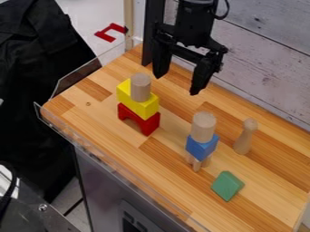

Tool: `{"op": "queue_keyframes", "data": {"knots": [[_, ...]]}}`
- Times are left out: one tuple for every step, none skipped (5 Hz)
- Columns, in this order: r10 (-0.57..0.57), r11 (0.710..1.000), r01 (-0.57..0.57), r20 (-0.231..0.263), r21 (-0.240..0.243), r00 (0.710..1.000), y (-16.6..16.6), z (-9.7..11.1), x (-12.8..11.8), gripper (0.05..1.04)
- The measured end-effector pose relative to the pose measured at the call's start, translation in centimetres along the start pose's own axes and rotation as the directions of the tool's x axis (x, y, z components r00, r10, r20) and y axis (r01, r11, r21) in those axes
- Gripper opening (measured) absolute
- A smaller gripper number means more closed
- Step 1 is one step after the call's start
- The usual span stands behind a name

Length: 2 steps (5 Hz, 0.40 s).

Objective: Put the cylinder from the top of blue cube, to the top of other cylinder

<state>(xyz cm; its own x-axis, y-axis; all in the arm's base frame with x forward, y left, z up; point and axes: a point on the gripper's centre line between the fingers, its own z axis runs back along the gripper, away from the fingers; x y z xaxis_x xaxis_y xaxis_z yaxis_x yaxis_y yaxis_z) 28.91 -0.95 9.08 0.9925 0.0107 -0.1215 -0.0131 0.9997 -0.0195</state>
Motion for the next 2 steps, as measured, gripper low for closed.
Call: {"op": "queue_keyframes", "data": {"knots": [[0.004, 1.000, -0.004, -0.035, 0.001, 0.999, 0.07, -0.97, -0.19, 1.001], [0.038, 0.999, -0.036, -0.051, 0.038, 0.998, -0.05, -0.81, -0.31, 1.001]]}}
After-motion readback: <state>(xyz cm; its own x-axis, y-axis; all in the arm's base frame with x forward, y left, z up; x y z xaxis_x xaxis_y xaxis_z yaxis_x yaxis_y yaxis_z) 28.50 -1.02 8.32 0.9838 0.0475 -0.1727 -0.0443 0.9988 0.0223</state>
